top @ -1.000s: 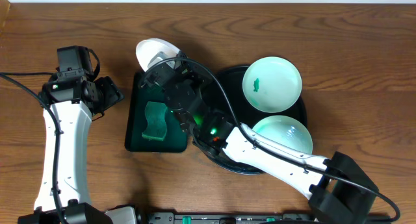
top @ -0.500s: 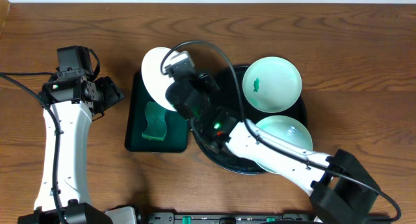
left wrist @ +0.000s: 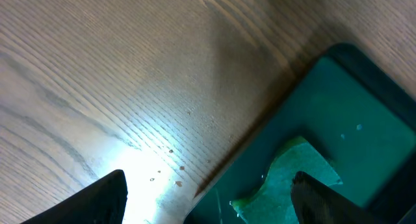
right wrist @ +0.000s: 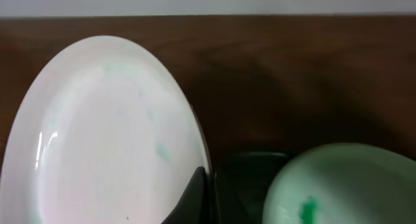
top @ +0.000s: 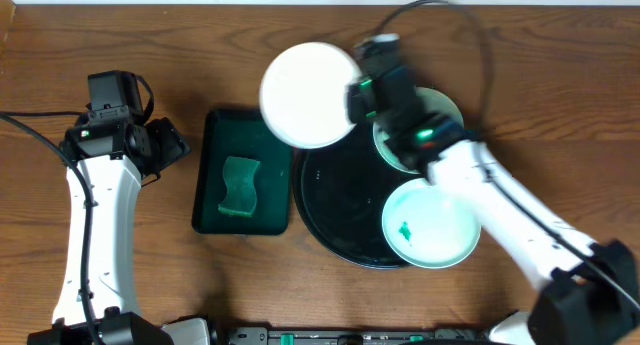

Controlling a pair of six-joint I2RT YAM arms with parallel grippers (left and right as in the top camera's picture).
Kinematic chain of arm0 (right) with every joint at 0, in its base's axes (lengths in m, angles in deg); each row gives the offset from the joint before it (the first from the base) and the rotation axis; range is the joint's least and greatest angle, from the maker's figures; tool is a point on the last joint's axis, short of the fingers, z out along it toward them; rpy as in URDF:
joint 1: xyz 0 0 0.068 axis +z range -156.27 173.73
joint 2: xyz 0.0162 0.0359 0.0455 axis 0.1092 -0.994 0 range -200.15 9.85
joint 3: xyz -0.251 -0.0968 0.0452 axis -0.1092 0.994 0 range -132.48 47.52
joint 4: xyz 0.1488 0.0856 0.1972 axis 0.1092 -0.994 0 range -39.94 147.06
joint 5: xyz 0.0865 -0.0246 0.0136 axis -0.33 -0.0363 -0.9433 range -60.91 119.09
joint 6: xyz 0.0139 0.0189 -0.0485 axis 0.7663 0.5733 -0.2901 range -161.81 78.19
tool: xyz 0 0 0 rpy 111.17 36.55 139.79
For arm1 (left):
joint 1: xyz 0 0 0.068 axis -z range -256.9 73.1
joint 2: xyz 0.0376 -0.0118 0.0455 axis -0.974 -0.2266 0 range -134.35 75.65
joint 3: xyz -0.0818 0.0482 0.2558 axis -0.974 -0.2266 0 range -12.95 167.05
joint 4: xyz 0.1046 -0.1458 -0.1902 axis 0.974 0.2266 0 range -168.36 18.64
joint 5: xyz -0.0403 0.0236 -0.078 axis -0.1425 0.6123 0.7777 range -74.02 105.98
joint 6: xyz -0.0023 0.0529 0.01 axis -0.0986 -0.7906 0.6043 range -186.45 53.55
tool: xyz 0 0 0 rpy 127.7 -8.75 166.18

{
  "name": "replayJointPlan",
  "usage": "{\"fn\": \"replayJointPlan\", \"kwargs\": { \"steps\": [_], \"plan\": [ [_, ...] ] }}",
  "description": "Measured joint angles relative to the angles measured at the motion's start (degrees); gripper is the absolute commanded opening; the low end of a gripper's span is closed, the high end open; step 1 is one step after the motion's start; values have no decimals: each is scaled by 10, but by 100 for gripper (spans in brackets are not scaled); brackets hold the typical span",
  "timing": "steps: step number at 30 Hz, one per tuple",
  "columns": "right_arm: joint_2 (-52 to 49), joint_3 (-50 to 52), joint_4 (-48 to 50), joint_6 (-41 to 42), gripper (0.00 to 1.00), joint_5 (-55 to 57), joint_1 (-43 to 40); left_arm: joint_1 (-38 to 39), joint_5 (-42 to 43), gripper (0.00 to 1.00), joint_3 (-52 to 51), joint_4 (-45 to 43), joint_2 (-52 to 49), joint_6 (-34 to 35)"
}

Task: Clean dirty plates on tray and stack at the side
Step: 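Carry the white plate right and set it on the table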

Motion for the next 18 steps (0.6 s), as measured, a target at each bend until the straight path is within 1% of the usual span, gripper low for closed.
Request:
{"fn": "replayJointPlan", "kwargs": {
  "steps": [6, 9, 18],
  "plan": [
    [30, -2, -113, 14, 1, -76, -131, 0, 0, 81, 0, 0, 0, 0],
    [33, -2, -155, 18, 1, -106, -208, 0, 0, 81, 0, 0, 0, 0],
    [33, -2, -258, 20, 1, -143, -401, 0, 0, 81, 0, 0, 0, 0]
  ]
}}
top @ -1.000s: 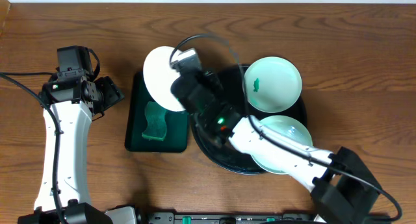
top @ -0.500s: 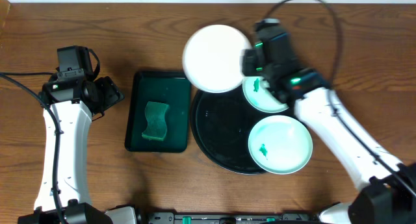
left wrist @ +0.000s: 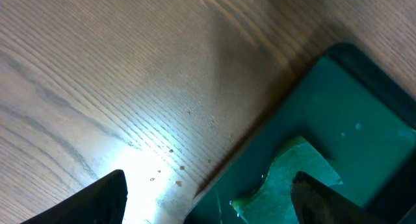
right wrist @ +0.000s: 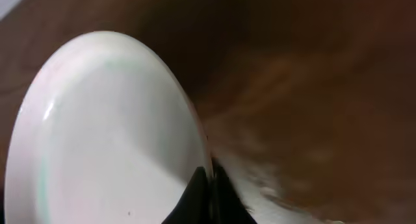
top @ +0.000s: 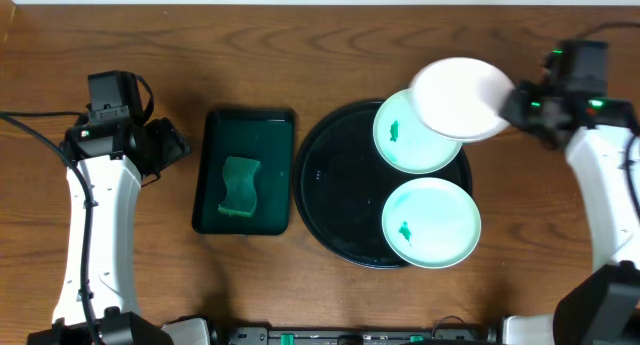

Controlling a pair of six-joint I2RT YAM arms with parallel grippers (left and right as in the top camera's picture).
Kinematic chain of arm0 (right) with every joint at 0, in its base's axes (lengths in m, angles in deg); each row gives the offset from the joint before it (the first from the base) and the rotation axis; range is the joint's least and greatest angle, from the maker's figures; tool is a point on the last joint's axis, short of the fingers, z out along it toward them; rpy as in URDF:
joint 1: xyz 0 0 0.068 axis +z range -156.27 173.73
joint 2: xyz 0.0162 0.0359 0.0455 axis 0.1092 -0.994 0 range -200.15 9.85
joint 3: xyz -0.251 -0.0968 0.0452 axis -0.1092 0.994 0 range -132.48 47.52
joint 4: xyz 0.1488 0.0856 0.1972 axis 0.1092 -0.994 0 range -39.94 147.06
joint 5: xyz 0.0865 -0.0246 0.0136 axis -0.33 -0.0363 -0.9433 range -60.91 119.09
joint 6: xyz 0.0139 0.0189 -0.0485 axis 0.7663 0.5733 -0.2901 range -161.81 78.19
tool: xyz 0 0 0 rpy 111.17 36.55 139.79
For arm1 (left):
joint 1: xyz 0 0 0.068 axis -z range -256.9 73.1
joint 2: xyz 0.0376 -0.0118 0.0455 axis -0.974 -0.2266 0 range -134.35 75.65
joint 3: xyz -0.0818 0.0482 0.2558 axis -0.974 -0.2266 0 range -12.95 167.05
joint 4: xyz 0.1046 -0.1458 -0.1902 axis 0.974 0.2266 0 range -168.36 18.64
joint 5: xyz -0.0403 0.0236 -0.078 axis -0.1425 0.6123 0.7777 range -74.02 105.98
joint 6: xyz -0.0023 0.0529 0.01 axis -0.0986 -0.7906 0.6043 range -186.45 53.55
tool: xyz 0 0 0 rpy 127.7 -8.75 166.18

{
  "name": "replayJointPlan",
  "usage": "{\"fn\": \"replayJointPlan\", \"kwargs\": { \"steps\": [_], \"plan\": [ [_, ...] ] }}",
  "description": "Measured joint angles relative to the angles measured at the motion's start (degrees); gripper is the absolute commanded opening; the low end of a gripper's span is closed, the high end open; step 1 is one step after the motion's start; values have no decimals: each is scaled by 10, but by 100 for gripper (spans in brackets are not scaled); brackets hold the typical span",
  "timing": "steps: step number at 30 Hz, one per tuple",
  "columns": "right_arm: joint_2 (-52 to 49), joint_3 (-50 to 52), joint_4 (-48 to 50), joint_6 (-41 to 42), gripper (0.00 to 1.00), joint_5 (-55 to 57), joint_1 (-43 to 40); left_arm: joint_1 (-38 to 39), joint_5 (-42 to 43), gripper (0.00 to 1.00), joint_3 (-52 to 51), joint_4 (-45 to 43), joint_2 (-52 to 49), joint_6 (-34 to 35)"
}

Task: Clean dirty plates on tray and stack at the side
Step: 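Carry the white plate right and set it on the table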

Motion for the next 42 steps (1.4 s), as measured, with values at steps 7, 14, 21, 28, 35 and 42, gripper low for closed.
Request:
{"fn": "replayJointPlan", "kwargs": {
  "steps": [7, 14, 21, 28, 35, 42],
  "plan": [
    [0, 0, -53, 0, 1, -2, -120, 0, 0, 81, 0, 0, 0, 0],
    [2, 8, -83, 2, 1, 48, -168, 0, 0, 81, 0, 0, 0, 0],
    [5, 85, -21, 32, 1, 99, -171, 0, 0, 81, 0, 0, 0, 0],
    [5, 186, 83, 58, 1, 108, -171, 0, 0, 81, 0, 0, 0, 0],
    [5, 262, 180, 71, 7, 108, -171, 0, 0, 81, 0, 0, 0, 0],
    [5, 272, 194, 64, 72, 78, -172, 0, 0, 81, 0, 0, 0, 0]
  ]
}}
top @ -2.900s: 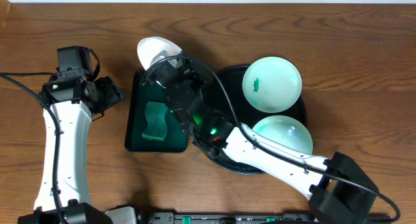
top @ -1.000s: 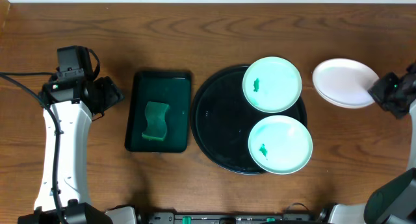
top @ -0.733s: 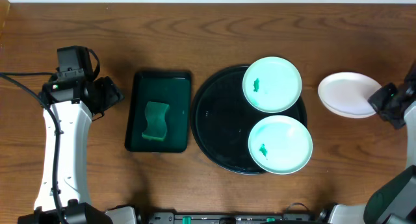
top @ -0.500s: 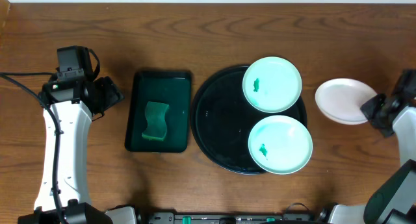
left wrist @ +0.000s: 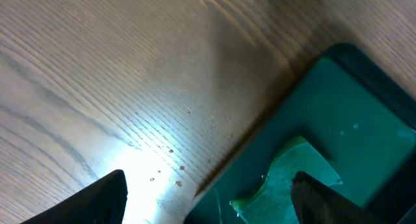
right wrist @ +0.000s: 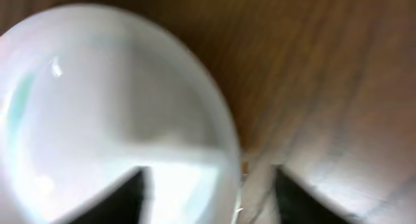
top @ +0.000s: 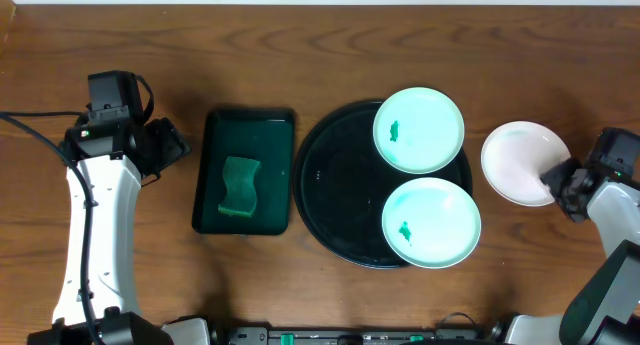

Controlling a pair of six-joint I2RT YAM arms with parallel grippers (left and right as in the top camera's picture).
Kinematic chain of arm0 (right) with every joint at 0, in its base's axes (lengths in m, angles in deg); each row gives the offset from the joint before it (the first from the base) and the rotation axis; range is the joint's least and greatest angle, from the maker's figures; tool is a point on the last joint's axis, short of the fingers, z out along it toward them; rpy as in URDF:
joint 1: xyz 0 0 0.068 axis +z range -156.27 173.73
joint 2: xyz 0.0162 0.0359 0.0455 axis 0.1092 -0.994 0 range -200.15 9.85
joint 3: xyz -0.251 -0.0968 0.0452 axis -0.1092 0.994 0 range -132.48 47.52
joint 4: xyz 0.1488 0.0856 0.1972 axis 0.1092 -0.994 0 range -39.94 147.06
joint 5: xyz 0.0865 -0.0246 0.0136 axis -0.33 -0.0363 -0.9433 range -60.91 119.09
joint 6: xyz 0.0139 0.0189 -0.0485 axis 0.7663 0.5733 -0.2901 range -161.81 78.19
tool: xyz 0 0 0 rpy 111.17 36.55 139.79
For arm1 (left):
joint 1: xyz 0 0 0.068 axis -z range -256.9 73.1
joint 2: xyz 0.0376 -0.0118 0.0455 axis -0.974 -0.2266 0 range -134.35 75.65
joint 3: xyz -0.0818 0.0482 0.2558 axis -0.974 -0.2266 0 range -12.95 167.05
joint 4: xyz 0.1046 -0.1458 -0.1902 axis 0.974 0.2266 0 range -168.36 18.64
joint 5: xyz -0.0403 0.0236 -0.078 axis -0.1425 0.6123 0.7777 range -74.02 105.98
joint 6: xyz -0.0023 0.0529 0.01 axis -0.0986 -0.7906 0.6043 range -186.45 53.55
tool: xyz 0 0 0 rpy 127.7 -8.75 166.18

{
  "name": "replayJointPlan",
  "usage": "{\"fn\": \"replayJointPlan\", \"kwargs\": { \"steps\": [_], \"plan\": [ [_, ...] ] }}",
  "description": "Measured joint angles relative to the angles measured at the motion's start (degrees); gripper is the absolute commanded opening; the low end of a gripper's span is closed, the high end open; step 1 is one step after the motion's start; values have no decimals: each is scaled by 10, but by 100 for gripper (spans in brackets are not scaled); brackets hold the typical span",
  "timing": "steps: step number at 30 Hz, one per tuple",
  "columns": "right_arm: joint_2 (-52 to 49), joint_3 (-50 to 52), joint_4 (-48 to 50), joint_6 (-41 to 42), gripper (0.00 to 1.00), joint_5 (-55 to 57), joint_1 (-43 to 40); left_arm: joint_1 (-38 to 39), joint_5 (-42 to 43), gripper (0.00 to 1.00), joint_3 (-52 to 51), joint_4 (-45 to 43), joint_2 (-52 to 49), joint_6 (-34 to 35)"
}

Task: Clean dirty plates on tray and stack at the side
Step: 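Carry the white plate right and set it on the table, then release the white plate and move the right gripper back over the black tray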

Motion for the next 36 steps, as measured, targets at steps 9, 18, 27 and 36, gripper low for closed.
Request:
{"fn": "replayJointPlan", "kwargs": {
  "steps": [9, 18, 27, 36],
  "plan": [
    [0, -127, -165, -94, 59, -97, 25, 0, 0, 81, 0, 0, 0, 0],
    [3, -286, -281, -217, 46, -141, 234, 0, 0, 81, 0, 0, 0, 0],
    [-6, -288, -272, -281, 34, -144, 531, 0, 0, 81, 0, 0, 0, 0],
    [-111, -288, -223, -292, 29, -113, 722, 0, 0, 81, 0, 0, 0, 0]
  ]
}}
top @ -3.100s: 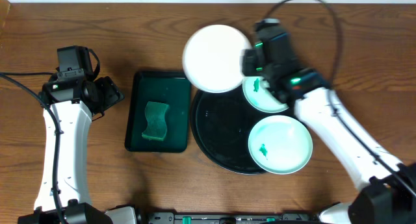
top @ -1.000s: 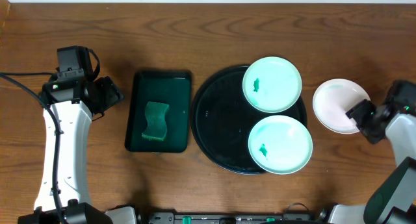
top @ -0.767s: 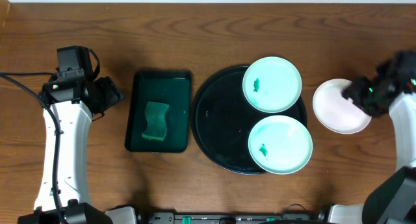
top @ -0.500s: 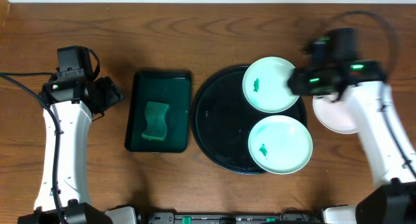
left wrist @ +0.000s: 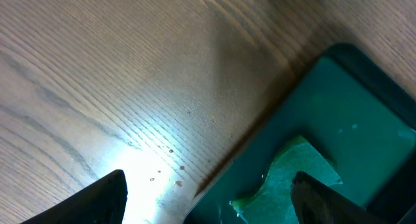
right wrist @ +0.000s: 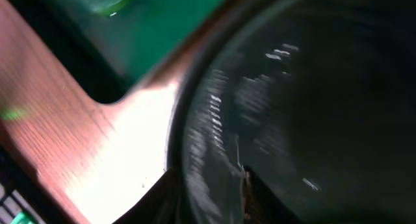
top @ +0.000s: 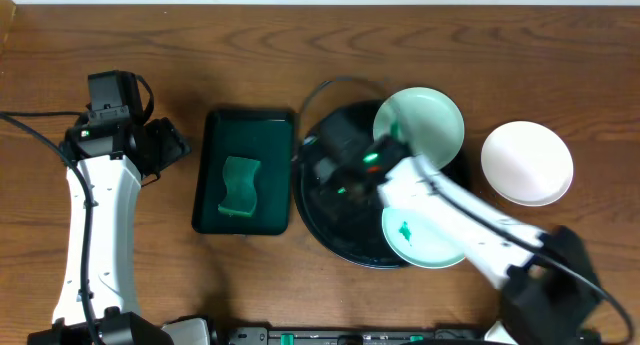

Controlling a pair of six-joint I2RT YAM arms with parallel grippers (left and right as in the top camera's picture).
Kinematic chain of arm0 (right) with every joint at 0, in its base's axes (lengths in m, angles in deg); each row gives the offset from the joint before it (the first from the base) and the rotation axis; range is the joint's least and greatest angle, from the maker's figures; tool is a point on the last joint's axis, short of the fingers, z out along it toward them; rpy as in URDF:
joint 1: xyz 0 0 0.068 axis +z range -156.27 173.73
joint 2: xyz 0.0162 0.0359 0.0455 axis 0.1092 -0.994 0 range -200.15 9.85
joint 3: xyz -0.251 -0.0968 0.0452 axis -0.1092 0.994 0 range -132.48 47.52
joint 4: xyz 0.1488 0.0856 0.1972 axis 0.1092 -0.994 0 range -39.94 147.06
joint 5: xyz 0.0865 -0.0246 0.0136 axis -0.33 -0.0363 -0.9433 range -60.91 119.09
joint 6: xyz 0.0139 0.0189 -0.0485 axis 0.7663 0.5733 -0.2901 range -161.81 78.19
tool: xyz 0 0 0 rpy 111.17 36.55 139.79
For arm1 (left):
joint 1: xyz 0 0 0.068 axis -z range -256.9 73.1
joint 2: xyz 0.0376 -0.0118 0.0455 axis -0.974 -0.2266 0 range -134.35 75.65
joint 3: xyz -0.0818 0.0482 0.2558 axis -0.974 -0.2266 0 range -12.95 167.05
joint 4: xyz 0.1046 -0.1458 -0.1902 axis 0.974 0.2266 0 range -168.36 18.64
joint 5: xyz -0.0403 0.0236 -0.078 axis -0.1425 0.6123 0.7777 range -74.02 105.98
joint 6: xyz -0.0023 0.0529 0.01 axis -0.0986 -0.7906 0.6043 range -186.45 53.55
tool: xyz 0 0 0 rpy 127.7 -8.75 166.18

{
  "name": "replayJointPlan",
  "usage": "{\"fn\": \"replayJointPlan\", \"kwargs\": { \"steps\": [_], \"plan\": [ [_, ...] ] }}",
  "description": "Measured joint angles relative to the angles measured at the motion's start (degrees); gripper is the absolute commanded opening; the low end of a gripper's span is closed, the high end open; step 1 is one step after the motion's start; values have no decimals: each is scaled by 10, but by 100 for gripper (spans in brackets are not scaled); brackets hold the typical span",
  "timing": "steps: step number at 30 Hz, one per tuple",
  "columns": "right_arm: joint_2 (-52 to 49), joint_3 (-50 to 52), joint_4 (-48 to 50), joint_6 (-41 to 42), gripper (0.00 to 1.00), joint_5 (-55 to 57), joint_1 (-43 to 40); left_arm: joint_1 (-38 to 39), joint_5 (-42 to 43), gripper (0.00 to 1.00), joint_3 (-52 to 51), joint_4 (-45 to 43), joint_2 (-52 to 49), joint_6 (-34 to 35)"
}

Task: Clean dirty plates on tray and stack at the side
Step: 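Release the white plate and move the right gripper back over the black tray, then grasp the lower pale green plate rim with the right gripper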

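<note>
Two pale green plates with green smears lie on the round black tray (top: pixel 330 225): the far one (top: pixel 425 125) and the near one (top: pixel 440 235). A clean white plate (top: pixel 527 163) rests on the table right of the tray. My right gripper (top: pixel 332 157) hovers over the tray's left part; in the blurred right wrist view it (right wrist: pixel 208 201) stands open and empty above the tray rim (right wrist: pixel 188 139). My left gripper (top: pixel 172 145) is open over bare wood left of the green sponge (left wrist: pixel 292 175).
A rectangular dark green tray (top: pixel 215 135) holding the sponge (top: pixel 240 184) sits between the left arm and the round tray. The right arm crosses over the near plate from the front right. A black cable arcs above the round tray.
My right gripper has left the white plate at the table's right side and now hangs over the left part of the round tray. The left arm has not moved.
My right gripper held the white plate over the table behind the round tray, then carried it past the tray's right edge. It then stood open beside the plate set down on the table's right side, and now it is back over the tray.
</note>
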Motion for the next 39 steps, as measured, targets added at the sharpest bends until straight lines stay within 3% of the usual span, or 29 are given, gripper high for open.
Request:
{"fn": "replayJointPlan", "kwargs": {
  "steps": [6, 12, 13, 15, 18, 25, 32, 37, 39],
  "plan": [
    [-31, 0, 21, 18, 28, 51, 65, 0, 0, 81, 0, 0, 0, 0],
    [-4, 0, 2, 45, 30, 96, 55, 0, 0, 81, 0, 0, 0, 0],
    [7, 0, -7, 48, 34, 99, 50, 0, 0, 81, 0, 0, 0, 0],
    [42, 0, -26, 56, 70, 103, 35, 0, 0, 81, 0, 0, 0, 0],
    [108, 0, -58, 60, 99, 108, 2, 0, 0, 81, 0, 0, 0, 0],
    [215, -3, -147, 64, 99, 113, -126, 0, 0, 81, 0, 0, 0, 0],
    [230, -3, -241, 68, 99, 110, -258, 0, 0, 81, 0, 0, 0, 0],
    [230, 10, -256, 76, 71, 109, -311, 0, 0, 81, 0, 0, 0, 0],
    [230, 28, -255, 79, 68, 109, -331, 0, 0, 81, 0, 0, 0, 0]
  ]
}}
